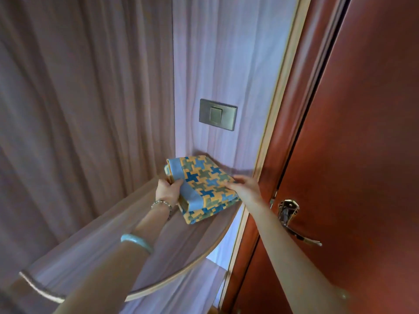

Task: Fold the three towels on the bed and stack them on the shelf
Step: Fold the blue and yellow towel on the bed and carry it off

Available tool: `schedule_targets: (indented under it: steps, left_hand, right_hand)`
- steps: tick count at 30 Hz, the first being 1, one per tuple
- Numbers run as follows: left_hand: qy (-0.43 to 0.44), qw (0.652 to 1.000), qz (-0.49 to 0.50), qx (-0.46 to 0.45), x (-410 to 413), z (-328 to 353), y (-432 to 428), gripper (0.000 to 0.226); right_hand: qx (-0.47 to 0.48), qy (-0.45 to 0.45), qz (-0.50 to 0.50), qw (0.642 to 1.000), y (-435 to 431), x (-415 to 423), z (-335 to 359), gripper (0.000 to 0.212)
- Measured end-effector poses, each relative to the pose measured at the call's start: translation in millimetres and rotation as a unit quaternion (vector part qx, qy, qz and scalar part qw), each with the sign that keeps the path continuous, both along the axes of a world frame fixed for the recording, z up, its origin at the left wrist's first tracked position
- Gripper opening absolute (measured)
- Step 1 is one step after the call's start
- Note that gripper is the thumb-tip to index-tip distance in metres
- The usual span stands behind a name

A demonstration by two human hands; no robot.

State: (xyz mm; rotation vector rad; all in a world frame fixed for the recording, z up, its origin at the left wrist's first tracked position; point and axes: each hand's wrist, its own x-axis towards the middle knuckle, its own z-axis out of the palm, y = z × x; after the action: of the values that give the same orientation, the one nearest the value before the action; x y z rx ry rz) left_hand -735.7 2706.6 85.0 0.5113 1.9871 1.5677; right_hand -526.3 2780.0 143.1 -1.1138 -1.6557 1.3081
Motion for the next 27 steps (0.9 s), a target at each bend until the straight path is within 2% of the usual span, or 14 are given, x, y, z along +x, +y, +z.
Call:
schedule_targets:
  steps: [1, 4, 6, 9, 12, 14, 15, 18, 20, 21, 23, 25, 27]
  left_hand:
    - [0.003, 1.0, 0.009, -0.012, 0, -5, 3, 0.073]
    - [0.052, 0.994, 0.023, -0.097, 19, 7, -7, 0.055]
    - [0.149, 0.976, 0.041, -0.153, 28, 10, -12, 0.065]
    - [0.4, 0.898, 0.05, -0.179, 39, 22, -19, 0.093]
    - [0.536, 0.822, -0.07, -0.182, 42, 32, -10, 0.078]
    - [0.552, 0.775, -0.141, -0.272, 41, 29, -5, 0.078]
    - [0.539, 0.765, -0.157, -0.315, 39, 24, -4, 0.084]
    - [0.5, 0.775, -0.16, -0.353, 32, 3, -3, 0.12]
    - [0.483, 0.786, -0.158, -0.352, 29, -6, -2, 0.132]
    - [0.479, 0.79, -0.155, -0.35, 28, -7, -1, 0.129]
    - [0.476, 0.792, -0.157, -0.348, 29, -5, -1, 0.11]
    - [0.477, 0.792, -0.154, -0.35, 31, 1, -4, 0.087]
    - [0.479, 0.8, -0.137, -0.336, 34, 5, -13, 0.078]
  right_hand:
    - [0.006, -0.014, 0.017, 1.0, 10, -1, -7, 0.018]
    - [0.04, -0.093, 0.065, 0.993, 35, -6, -30, 0.009]
    - [0.097, -0.184, 0.084, 0.975, 42, -9, -36, 0.003]
    - [0.219, -0.258, 0.075, 0.938, 43, -16, -28, 0.027]
    - [0.344, -0.259, 0.126, 0.894, 32, -31, -19, 0.044]
    - [0.361, -0.314, 0.189, 0.858, 27, -40, -28, 0.059]
    - [0.353, -0.348, 0.208, 0.843, 26, -41, -37, 0.066]
    - [0.366, -0.393, 0.197, 0.82, 23, -39, -63, 0.09]
    - [0.381, -0.386, 0.19, 0.819, 20, -39, -71, 0.101]
    - [0.382, -0.389, 0.193, 0.815, 20, -39, -71, 0.103]
    - [0.377, -0.407, 0.208, 0.806, 22, -39, -68, 0.102]
    - [0.359, -0.412, 0.22, 0.808, 24, -40, -61, 0.09]
    - [0.356, -0.396, 0.219, 0.817, 20, -42, -48, 0.082]
